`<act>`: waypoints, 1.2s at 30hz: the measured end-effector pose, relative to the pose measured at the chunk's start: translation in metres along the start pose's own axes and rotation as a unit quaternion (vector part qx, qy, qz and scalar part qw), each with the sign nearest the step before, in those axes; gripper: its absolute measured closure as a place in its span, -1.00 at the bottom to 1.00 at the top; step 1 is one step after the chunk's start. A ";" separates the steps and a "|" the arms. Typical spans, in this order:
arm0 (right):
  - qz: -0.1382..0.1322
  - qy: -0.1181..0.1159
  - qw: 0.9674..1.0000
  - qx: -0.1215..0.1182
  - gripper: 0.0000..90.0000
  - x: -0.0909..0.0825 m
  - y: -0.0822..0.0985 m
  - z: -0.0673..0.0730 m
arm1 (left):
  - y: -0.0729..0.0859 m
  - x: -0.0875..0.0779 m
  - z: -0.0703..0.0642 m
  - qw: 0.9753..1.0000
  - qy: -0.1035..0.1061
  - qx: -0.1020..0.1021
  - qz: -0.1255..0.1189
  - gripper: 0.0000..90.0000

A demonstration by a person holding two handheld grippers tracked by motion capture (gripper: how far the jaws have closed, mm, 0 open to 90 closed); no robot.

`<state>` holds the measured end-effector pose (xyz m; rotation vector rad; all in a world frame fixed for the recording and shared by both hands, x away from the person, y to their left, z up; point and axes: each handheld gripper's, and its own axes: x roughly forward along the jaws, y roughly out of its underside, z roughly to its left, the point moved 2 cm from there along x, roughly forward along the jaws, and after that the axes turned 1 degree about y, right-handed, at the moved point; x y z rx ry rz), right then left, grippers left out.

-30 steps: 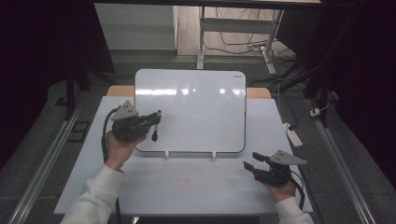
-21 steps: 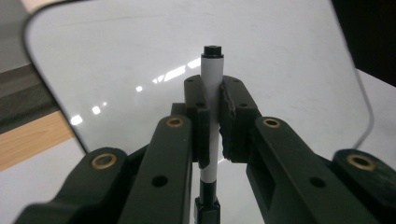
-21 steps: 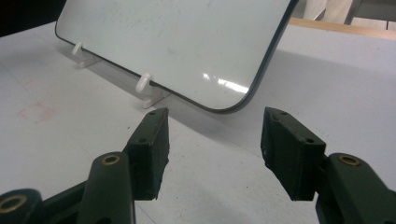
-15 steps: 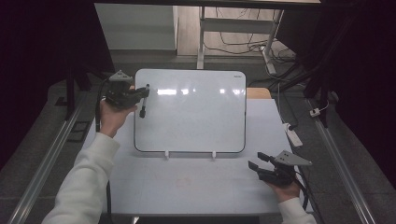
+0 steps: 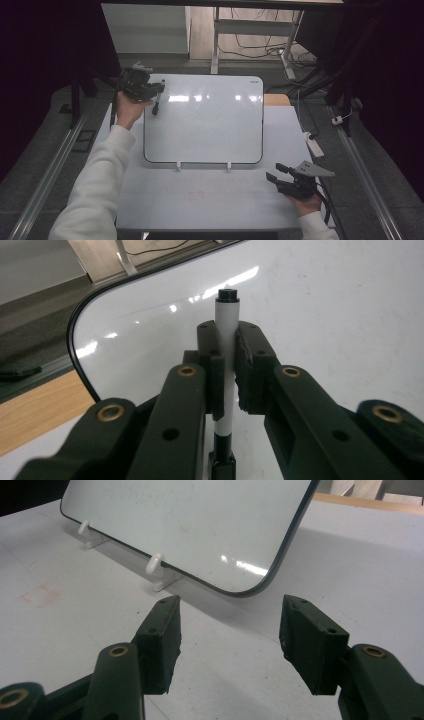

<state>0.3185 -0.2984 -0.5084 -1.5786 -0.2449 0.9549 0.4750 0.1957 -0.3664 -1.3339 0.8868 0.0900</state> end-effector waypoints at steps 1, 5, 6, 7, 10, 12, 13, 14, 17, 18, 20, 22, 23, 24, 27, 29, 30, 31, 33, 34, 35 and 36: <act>0.001 -0.001 1.000 0.000 -0.07 0.000 0.000 0.000 | 0.000 0.003 0.000 1.000 -0.002 -0.001 0.000 0.81; 0.004 -0.003 1.000 -0.001 -0.07 0.002 0.001 0.001 | -0.002 0.011 -0.001 1.000 -0.013 0.002 0.002 0.80; 0.004 -0.004 1.000 -0.001 -0.07 0.002 0.001 0.001 | -0.002 0.013 -0.002 1.000 -0.016 0.006 0.003 0.80; 0.004 -0.004 1.000 -0.001 -0.07 0.002 0.001 0.001 | -0.003 0.014 -0.003 1.000 -0.020 0.008 0.004 0.80; 0.005 -0.003 1.000 -0.001 -0.07 0.002 0.001 0.000 | -0.003 0.018 -0.005 0.999 -0.031 0.017 0.008 0.79; 0.005 -0.003 1.000 -0.001 -0.07 0.002 0.001 0.000 | -0.003 0.020 -0.006 0.999 -0.035 0.024 0.012 0.78; 0.005 -0.003 1.000 -0.001 -0.07 0.002 0.001 0.000 | -0.004 0.021 -0.007 0.999 -0.038 0.026 0.013 0.78; 0.005 -0.004 1.000 -0.001 -0.07 0.002 0.001 0.000 | -0.004 0.021 -0.007 0.999 -0.040 0.028 0.012 0.78; 0.005 -0.004 1.000 -0.001 -0.07 0.003 0.001 0.001 | -0.003 0.023 -0.009 0.998 -0.046 0.034 0.014 0.77; 0.005 -0.004 1.000 -0.002 -0.08 0.003 0.001 0.001 | -0.003 0.024 -0.009 0.998 -0.048 0.035 0.015 0.76; 0.004 -0.004 1.000 -0.001 -0.08 0.003 0.001 0.000 | -0.003 0.025 -0.010 0.998 -0.051 0.038 0.017 0.68; 0.004 -0.004 1.000 -0.001 -0.08 0.003 0.001 0.000 | -0.003 0.026 -0.010 0.997 -0.055 0.041 0.019 0.62; 0.004 -0.004 1.000 -0.001 -0.08 0.002 0.001 0.000 | -0.002 0.025 -0.011 0.997 -0.056 0.041 0.019 0.60; 0.004 -0.004 1.000 -0.001 -0.08 0.002 0.001 0.000 | -0.002 0.024 -0.011 0.997 -0.057 0.043 0.017 0.55; 0.002 -0.003 1.000 -0.001 -0.08 0.002 0.001 0.000 | -0.001 0.015 -0.014 0.997 -0.057 0.049 0.007 0.29; 0.000 -0.003 1.000 -0.001 -0.08 0.002 0.001 0.000 | 0.002 0.008 -0.017 0.997 -0.052 0.050 -0.008 0.15; -0.001 -0.003 1.000 -0.001 -0.08 0.001 0.001 0.000 | 0.004 0.003 -0.018 0.998 -0.047 0.049 -0.013 0.09; 0.000 -0.003 1.000 -0.002 -0.08 0.001 0.001 0.000 | 0.007 -0.001 -0.019 0.998 -0.042 0.045 -0.020 0.05; 0.000 -0.005 1.000 -0.003 -0.09 0.002 0.001 -0.001 | 0.014 -0.009 -0.022 0.999 -0.021 0.035 -0.028 -0.04; 0.001 -0.005 1.000 -0.005 -0.09 0.002 0.001 -0.001 | 0.020 -0.013 -0.024 0.999 -0.013 0.037 -0.028 -0.07; 0.003 -0.005 1.000 -0.008 -0.09 0.002 0.001 -0.001 | 0.026 -0.017 -0.027 0.999 -0.008 0.041 -0.031 -0.10; 0.004 -0.004 1.000 -0.013 -0.09 0.002 0.001 0.000 | 0.033 -0.021 -0.029 0.999 -0.001 0.042 -0.031 -0.12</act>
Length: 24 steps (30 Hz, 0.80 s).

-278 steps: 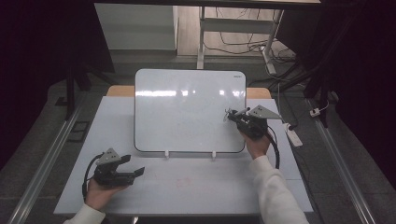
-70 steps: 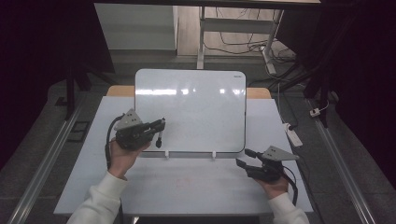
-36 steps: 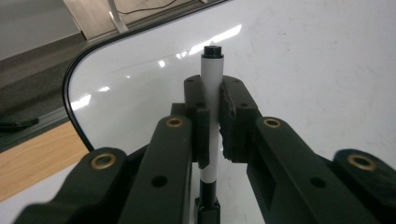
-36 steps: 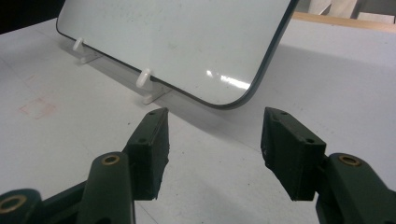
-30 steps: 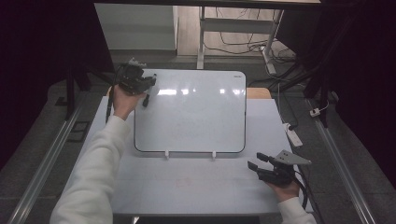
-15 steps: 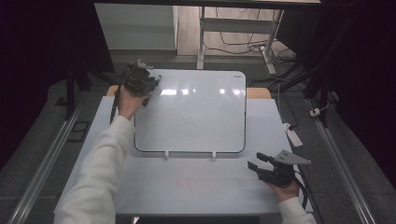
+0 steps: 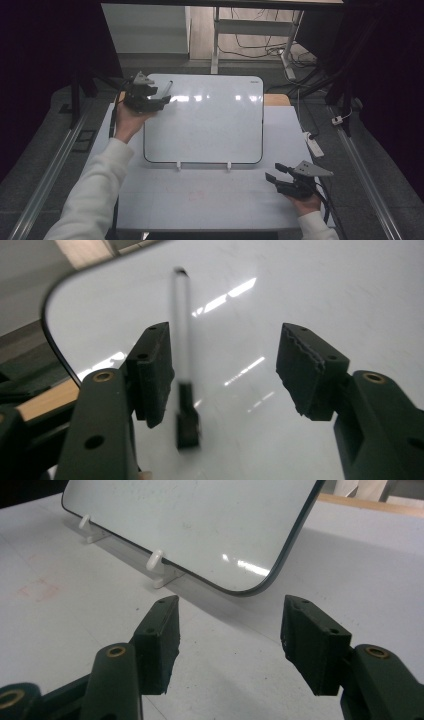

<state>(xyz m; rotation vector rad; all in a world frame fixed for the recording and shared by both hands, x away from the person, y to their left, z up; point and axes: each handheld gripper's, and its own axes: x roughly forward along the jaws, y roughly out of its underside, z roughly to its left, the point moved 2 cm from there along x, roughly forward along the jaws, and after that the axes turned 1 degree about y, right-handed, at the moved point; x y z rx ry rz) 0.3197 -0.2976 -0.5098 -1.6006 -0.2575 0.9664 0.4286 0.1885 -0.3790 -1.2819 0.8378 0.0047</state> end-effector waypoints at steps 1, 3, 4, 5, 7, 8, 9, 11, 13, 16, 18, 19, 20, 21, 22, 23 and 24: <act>-0.001 0.000 1.000 -0.005 -0.09 0.000 0.000 0.000 | 0.007 -0.005 -0.003 1.000 0.010 -0.001 -0.004 -0.14; -0.003 -0.001 1.000 -0.006 -0.10 -0.001 -0.001 0.000 | 0.023 -0.015 -0.010 1.000 0.020 0.000 -0.009 -0.16; -0.004 -0.003 1.000 -0.006 -0.10 -0.002 -0.001 -0.001 | 0.031 -0.020 -0.013 1.000 0.027 -0.003 -0.013 -0.18; -0.004 -0.003 1.000 -0.008 -0.11 -0.002 -0.001 -0.001 | 0.039 -0.025 -0.015 0.999 0.035 -0.007 -0.016 -0.18; -0.002 -0.002 1.000 -0.014 -0.11 -0.001 -0.002 0.000 | 0.056 -0.033 -0.020 0.999 0.044 -0.014 -0.021 -0.19; 0.000 -0.002 1.000 -0.018 -0.11 -0.001 -0.002 0.000 | 0.064 -0.037 -0.021 0.999 0.046 -0.016 -0.020 -0.20; 0.002 -0.001 1.000 -0.021 -0.11 -0.001 -0.001 0.000 | 0.072 -0.041 -0.023 0.998 0.048 -0.021 -0.022 -0.21; 0.006 -0.001 1.000 -0.025 -0.11 0.000 -0.001 0.001 | 0.088 -0.047 -0.026 0.998 0.058 -0.028 -0.020 -0.23; 0.009 0.000 0.999 -0.032 -0.11 0.000 -0.001 0.001 | 0.104 -0.053 -0.031 0.998 0.061 -0.029 -0.017 -0.25; 0.012 0.001 0.999 -0.033 -0.09 0.000 0.000 -0.001 | 0.125 -0.060 -0.038 0.996 0.077 -0.039 -0.017 -0.27; 0.015 -0.002 0.999 -0.030 -0.09 0.001 0.001 -0.002 | 0.138 -0.064 -0.044 0.996 0.077 -0.036 -0.013 -0.28; 0.015 -0.003 0.999 -0.031 -0.09 0.001 0.001 -0.003 | 0.144 -0.066 -0.047 0.996 0.081 -0.037 -0.011 -0.28; 0.016 -0.003 0.999 -0.031 -0.09 0.001 0.001 -0.003 | 0.150 -0.067 -0.050 0.995 0.086 -0.040 -0.010 -0.29; 0.015 -0.002 0.999 -0.032 -0.09 0.000 0.001 -0.004 | 0.156 -0.069 -0.053 0.995 0.090 -0.042 -0.008 -0.29; 0.014 -0.001 0.999 -0.033 -0.09 0.000 0.001 -0.004 | 0.162 -0.069 -0.056 0.995 0.094 -0.044 -0.005 -0.29; 0.013 0.000 0.999 -0.034 -0.09 0.000 0.000 -0.004 | 0.167 -0.070 -0.059 0.994 0.098 -0.047 -0.003 -0.30; 0.013 0.001 0.999 -0.036 -0.10 0.000 0.000 -0.004 | 0.173 -0.070 -0.062 0.994 0.101 -0.048 0.000 -0.30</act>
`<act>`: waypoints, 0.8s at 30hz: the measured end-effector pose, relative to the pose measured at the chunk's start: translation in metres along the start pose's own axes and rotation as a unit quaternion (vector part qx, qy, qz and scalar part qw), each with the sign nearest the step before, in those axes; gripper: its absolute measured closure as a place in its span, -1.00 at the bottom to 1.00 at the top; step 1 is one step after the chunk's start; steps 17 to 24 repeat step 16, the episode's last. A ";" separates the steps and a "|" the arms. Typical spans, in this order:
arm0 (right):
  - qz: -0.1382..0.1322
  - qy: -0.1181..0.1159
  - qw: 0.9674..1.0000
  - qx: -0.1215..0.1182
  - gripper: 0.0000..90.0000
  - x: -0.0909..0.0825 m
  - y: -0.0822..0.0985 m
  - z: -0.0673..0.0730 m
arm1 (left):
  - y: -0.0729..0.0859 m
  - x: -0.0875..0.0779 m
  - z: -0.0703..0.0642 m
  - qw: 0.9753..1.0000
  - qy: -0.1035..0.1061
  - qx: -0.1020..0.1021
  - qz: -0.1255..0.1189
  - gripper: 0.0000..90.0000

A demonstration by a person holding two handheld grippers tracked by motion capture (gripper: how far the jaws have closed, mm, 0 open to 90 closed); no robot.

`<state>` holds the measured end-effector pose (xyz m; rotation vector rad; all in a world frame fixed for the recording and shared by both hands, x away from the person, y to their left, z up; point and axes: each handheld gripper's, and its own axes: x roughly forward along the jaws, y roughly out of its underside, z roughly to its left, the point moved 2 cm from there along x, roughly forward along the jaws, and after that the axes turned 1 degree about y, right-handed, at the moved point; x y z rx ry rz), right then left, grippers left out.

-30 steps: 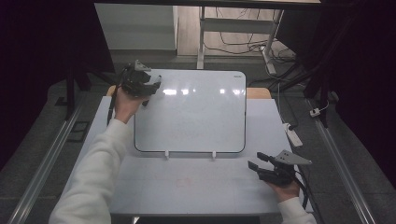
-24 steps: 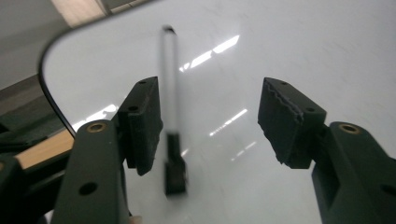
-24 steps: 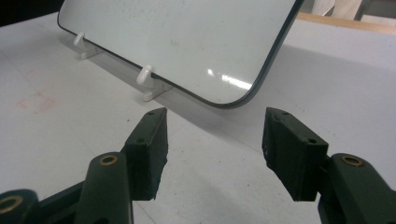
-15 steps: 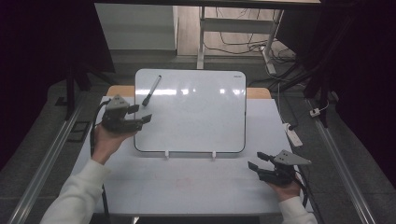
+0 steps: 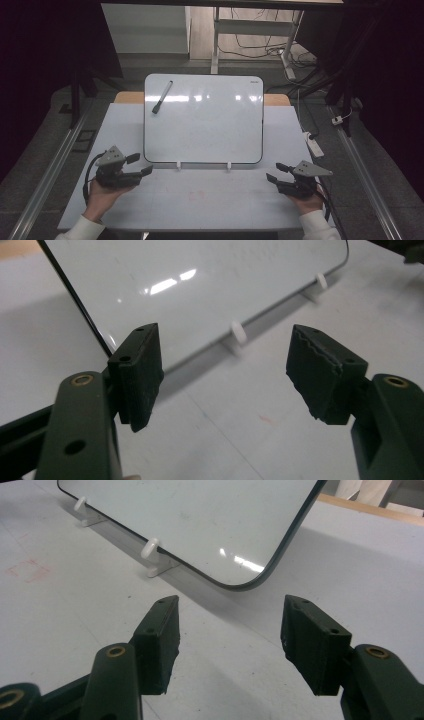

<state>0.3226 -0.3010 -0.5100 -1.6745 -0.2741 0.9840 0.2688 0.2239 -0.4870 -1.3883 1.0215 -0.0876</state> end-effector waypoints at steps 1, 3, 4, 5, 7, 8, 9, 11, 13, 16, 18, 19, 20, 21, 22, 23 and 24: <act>0.000 0.001 1.000 -0.002 -0.10 0.000 0.000 0.000 | 0.005 0.001 -0.001 1.000 0.003 -0.001 0.003 -0.31; -0.003 0.004 1.000 -0.008 -0.10 -0.001 -0.001 -0.001 | 0.013 0.002 -0.003 1.000 0.001 0.001 0.008 -0.31; -0.005 0.006 1.000 -0.009 -0.09 -0.002 -0.001 -0.001 | 0.016 0.001 -0.004 1.000 -0.002 0.002 0.007 -0.32; -0.008 0.006 1.000 -0.011 -0.10 -0.003 -0.002 -0.001 | 0.018 0.001 -0.004 1.000 -0.002 0.002 0.006 -0.32; -0.010 0.009 1.000 -0.015 -0.10 -0.004 -0.002 -0.002 | 0.020 -0.001 -0.004 1.000 0.002 -0.003 0.005 -0.32; -0.011 0.011 1.000 -0.016 -0.10 -0.004 -0.003 -0.002 | 0.021 -0.002 -0.004 1.000 0.002 -0.003 0.003 -0.32; -0.012 0.012 1.000 -0.017 -0.10 -0.004 -0.003 -0.002 | 0.021 -0.003 -0.004 1.000 0.004 -0.005 0.001 -0.32; -0.012 0.013 1.000 -0.019 -0.10 -0.004 -0.004 -0.001 | 0.021 -0.002 -0.004 1.000 0.010 -0.010 0.002 -0.32; -0.012 0.014 0.999 -0.027 -0.07 -0.004 -0.004 0.000 | 0.022 0.000 -0.004 1.000 0.013 -0.010 0.006 -0.32; -0.014 0.015 0.999 -0.036 -0.06 -0.004 -0.004 0.002 | 0.022 0.002 -0.004 1.000 0.015 -0.010 0.010 -0.32; -0.014 0.015 0.999 -0.036 -0.06 -0.004 -0.004 0.002 | 0.022 0.002 -0.004 1.000 0.015 -0.010 0.010 -0.32; -0.014 0.015 0.999 -0.036 -0.06 -0.004 -0.004 0.002 | 0.022 0.002 -0.004 1.000 0.015 -0.010 0.010 -0.32; -0.014 0.015 0.999 -0.036 -0.06 -0.004 -0.004 0.002 | 0.022 0.002 -0.004 1.000 0.015 -0.010 0.010 -0.32; -0.014 0.015 0.999 -0.036 -0.06 -0.004 -0.004 0.002 | 0.022 0.002 -0.004 1.000 0.015 -0.010 0.010 -0.32; -0.014 0.015 0.999 -0.036 -0.06 -0.004 -0.004 0.002 | 0.022 0.002 -0.004 1.000 0.015 -0.010 0.010 -0.32; -0.014 0.015 0.999 -0.036 -0.06 -0.004 -0.004 0.002 | 0.022 0.002 -0.004 1.000 0.015 -0.010 0.010 -0.32; -0.014 0.015 0.999 -0.036 -0.06 -0.004 -0.004 0.002 | 0.022 0.002 -0.004 1.000 0.015 -0.010 0.010 -0.32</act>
